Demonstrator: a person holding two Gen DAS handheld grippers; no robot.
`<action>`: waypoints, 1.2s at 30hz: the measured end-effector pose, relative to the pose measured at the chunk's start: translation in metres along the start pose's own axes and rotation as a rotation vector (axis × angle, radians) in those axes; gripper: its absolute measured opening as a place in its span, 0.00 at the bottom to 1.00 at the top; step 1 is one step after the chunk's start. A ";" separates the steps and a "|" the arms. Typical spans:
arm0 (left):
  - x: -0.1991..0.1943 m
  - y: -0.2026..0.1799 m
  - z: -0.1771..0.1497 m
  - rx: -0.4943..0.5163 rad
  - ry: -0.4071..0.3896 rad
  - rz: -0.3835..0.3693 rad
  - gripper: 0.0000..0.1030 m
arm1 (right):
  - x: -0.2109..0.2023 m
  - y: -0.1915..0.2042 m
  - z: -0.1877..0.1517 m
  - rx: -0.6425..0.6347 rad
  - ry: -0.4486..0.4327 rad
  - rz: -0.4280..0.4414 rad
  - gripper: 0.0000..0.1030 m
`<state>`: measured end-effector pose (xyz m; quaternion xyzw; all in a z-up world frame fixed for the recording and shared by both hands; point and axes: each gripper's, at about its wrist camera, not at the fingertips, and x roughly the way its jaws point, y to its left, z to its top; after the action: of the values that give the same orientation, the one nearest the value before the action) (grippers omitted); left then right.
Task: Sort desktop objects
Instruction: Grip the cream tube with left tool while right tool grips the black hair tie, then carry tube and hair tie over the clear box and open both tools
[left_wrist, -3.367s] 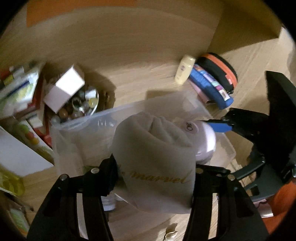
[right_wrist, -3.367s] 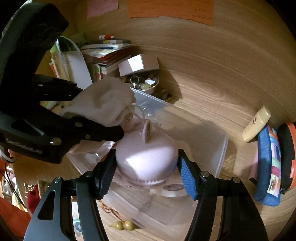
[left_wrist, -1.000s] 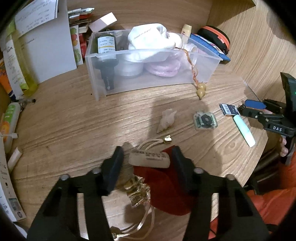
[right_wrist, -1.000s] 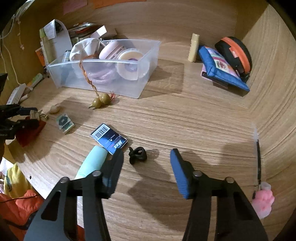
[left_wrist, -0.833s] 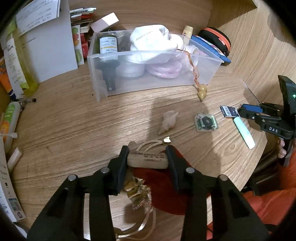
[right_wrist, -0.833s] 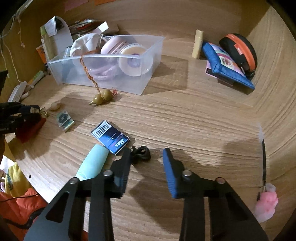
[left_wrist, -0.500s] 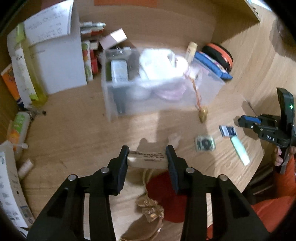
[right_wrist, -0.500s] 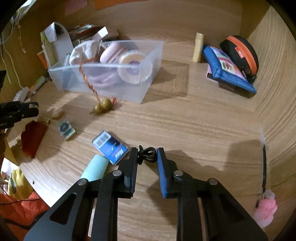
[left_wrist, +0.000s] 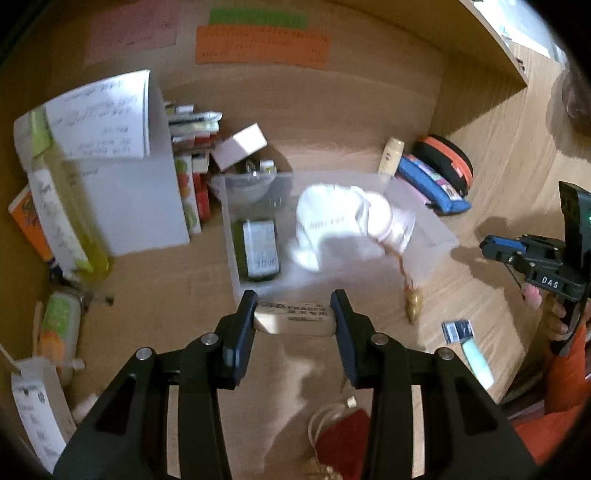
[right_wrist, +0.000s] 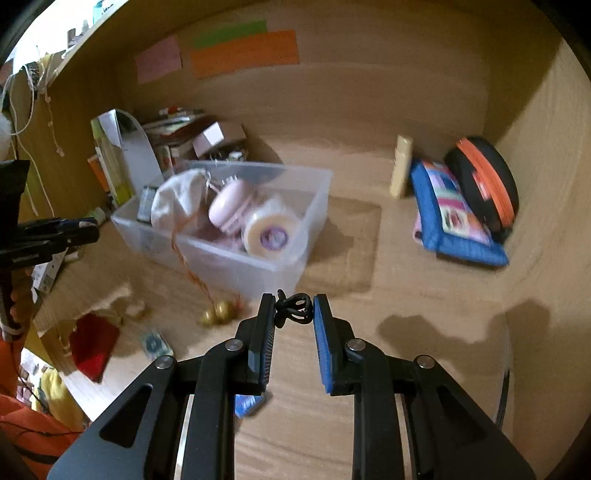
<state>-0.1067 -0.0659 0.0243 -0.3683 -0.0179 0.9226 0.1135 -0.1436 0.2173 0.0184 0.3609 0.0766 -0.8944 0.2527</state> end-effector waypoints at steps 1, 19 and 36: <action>0.002 0.000 0.004 0.002 -0.006 -0.004 0.39 | 0.001 0.002 0.003 -0.006 -0.002 0.000 0.18; 0.053 0.003 0.027 0.020 0.046 -0.039 0.39 | 0.058 0.016 0.034 -0.071 0.073 0.062 0.18; 0.056 0.001 0.023 0.010 0.056 -0.045 0.39 | 0.064 0.024 0.038 -0.077 0.076 0.055 0.18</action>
<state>-0.1622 -0.0533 0.0035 -0.3928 -0.0184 0.9093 0.1364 -0.1938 0.1589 0.0032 0.3865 0.1106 -0.8693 0.2876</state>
